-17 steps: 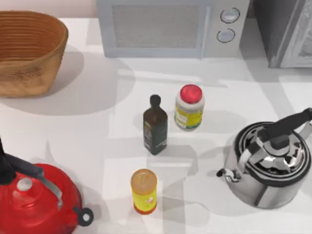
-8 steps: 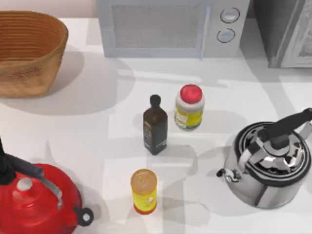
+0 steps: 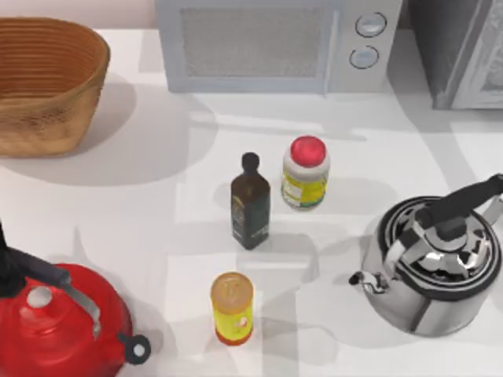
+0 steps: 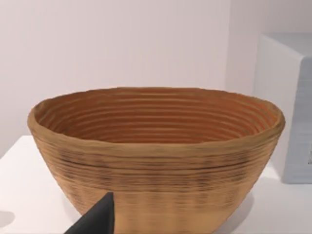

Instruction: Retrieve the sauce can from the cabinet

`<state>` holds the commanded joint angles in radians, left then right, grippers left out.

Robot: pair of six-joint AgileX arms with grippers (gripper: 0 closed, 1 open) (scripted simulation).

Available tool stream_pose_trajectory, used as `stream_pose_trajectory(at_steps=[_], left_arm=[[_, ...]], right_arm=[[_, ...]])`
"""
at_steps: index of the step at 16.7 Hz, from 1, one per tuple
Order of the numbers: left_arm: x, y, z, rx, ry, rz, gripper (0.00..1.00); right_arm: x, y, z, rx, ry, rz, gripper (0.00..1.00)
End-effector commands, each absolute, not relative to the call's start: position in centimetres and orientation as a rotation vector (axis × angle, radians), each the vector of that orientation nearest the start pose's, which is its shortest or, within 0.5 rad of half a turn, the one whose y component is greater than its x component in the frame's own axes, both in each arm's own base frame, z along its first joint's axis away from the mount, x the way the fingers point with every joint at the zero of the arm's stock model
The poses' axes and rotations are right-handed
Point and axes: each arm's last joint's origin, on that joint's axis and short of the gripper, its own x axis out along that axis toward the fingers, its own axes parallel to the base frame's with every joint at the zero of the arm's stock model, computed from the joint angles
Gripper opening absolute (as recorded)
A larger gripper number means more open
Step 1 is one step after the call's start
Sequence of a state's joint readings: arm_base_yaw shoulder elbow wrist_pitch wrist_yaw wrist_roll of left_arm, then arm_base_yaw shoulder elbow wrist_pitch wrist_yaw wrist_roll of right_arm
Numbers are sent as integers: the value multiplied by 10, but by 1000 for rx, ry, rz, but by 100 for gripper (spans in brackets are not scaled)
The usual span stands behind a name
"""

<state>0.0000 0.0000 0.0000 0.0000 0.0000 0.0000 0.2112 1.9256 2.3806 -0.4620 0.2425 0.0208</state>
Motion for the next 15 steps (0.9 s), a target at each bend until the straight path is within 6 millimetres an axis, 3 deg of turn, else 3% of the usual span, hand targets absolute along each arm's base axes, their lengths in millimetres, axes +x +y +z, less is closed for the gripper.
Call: stream_pose_trajectory(at_steps=[5,15], left_arm=[[106,-1,160,0,0,0,100],[106,-1,160,0,0,0,100]], right_arm=[[400,87,509,5,3,-10,2],[399,88,510,6,4,-7,0]])
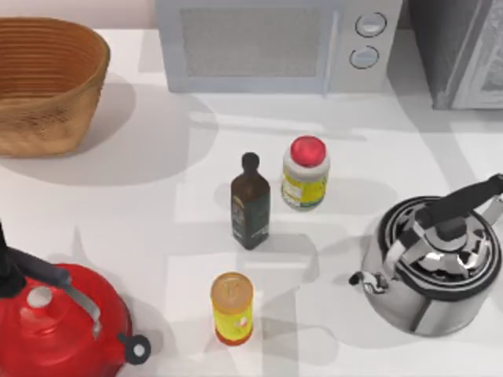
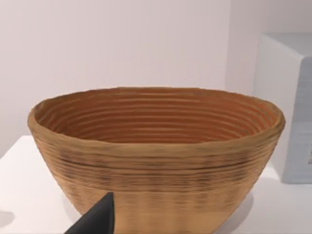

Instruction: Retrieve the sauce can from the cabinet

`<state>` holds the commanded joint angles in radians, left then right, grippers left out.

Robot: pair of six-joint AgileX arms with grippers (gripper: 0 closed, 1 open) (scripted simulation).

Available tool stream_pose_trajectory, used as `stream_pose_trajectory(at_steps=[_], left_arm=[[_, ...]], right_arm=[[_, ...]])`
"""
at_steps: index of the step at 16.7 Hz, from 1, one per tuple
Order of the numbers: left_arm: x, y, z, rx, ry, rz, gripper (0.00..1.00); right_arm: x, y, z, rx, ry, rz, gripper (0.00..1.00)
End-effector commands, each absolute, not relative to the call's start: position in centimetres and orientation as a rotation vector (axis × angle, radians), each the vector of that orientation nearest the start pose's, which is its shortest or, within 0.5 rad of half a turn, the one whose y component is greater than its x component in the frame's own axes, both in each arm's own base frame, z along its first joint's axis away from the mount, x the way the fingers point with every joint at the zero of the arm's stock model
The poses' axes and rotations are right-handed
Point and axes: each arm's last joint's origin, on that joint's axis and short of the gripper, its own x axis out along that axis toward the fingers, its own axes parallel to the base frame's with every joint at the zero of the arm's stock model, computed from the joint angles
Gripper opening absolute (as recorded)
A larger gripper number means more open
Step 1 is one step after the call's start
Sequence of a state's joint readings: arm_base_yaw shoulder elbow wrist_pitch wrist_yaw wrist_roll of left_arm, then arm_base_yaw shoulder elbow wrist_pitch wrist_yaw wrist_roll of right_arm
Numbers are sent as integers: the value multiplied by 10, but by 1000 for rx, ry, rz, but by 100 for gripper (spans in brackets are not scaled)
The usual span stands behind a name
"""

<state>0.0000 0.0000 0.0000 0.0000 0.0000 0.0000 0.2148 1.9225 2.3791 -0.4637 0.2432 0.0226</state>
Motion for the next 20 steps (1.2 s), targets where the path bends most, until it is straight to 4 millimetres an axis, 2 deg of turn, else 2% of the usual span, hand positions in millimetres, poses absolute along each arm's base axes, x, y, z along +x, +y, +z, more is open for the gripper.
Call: stream_pose_trajectory(at_steps=[3,5,9,11,13,17,20], left_arm=[[106,-1,160,0,0,0,100],[106,-1,160,0,0,0,100],[106,-1,160,0,0,0,100],[106,-1,160,0,0,0,100],[106,-1,160,0,0,0,100],[106,-1,160,0,0,0,100],[106,-1,160,0,0,0,100]], right_arm=[[373,94,521,7,9,-6,0],[339,97,537,7,8,-7,0],[256,93,564,10,-6,-8,0],[230,90,568,9,-2,-8,0],[220,89,569,6,3,-7,0],[219,88,571,11,-4,-10,0],[211,82,569,18,-18,-7,0]])
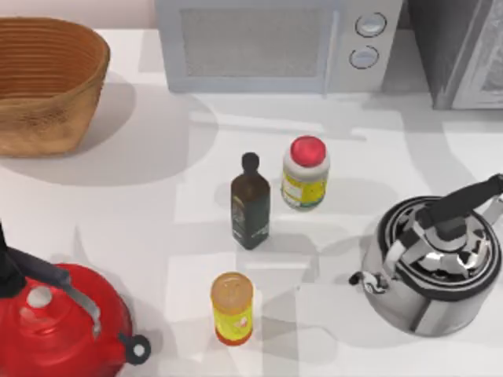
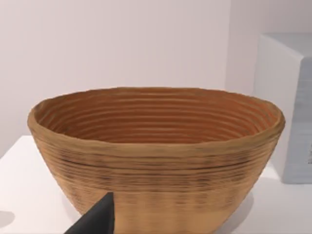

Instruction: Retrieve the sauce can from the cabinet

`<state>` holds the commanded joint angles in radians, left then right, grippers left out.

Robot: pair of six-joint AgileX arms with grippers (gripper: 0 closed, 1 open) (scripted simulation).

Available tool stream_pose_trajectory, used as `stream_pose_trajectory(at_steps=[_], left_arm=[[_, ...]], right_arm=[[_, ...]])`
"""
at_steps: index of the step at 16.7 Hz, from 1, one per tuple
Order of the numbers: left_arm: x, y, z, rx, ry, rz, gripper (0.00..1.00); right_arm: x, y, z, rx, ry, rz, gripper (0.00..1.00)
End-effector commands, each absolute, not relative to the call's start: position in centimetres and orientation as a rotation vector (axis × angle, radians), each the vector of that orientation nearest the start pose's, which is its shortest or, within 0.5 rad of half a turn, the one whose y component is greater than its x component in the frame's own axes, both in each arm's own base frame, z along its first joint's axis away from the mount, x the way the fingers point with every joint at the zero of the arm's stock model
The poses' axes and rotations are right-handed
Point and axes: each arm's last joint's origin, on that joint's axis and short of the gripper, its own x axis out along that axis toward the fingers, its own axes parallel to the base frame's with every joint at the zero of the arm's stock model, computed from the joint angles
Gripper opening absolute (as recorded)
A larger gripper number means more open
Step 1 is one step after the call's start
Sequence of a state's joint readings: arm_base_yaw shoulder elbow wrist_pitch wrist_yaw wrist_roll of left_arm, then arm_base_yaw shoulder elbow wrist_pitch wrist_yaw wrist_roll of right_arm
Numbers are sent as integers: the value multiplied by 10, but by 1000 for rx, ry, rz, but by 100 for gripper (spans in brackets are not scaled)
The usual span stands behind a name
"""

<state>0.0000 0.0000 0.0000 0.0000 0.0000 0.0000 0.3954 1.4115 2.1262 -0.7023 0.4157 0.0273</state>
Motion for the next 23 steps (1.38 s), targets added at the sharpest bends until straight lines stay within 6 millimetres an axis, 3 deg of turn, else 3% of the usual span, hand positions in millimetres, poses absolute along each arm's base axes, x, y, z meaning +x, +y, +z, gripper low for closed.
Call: stream_pose_trajectory(at_steps=[4,7,10,15,18,20,23], left_arm=[[106,-1,160,0,0,0,100],[106,-1,160,0,0,0,100],[106,-1,160,0,0,0,100],[106,-1,160,0,0,0,100],[106,-1,160,0,0,0,100],[106,-1,160,0,0,0,100],[106,-1,160,0,0,0,100]], right_arm=[[188,64,550,18,-30,-5,0],[170,48,511,7,-10,-6,0],[153,33,447,-8,38,-8,0],[126,14,310,-15,112,-8,0],[113,6,239,-8,103,-5,0],[108,3,204,-3,72,-2,0],[106,0,171,0,21,-1,0]])
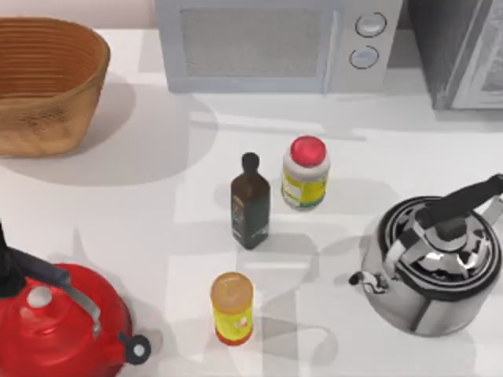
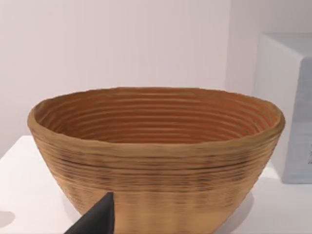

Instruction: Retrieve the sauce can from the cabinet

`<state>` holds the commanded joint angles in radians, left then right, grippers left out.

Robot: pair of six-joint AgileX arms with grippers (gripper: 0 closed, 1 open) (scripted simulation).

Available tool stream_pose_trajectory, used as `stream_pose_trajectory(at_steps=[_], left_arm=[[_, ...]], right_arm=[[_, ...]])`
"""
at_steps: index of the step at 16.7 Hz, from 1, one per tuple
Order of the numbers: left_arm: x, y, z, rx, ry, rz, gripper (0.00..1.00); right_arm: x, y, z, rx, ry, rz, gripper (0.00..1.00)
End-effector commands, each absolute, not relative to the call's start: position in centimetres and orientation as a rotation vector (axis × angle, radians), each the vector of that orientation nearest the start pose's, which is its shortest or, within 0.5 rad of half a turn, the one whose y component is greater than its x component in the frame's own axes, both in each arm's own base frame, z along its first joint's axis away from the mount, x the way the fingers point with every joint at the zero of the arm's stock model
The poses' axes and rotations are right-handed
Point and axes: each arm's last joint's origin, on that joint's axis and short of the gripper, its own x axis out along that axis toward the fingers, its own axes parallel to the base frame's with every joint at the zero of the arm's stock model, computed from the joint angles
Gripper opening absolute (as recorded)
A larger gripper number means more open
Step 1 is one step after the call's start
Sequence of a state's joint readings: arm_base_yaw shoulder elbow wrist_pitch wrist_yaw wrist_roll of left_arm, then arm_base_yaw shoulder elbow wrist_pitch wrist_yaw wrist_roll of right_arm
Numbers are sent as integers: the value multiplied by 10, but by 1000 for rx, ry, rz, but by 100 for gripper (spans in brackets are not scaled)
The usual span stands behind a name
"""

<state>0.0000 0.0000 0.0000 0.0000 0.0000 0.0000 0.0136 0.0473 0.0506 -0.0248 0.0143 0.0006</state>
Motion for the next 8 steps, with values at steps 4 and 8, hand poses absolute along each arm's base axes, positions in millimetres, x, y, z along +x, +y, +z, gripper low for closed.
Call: stream_pose_trajectory(at_steps=[4,8], left_arm=[[106,-1,160,0,0,0,100],[106,-1,160,0,0,0,100]], right_arm=[[106,-1,160,0,0,0,0],[106,-1,159,2,7,2,0]])
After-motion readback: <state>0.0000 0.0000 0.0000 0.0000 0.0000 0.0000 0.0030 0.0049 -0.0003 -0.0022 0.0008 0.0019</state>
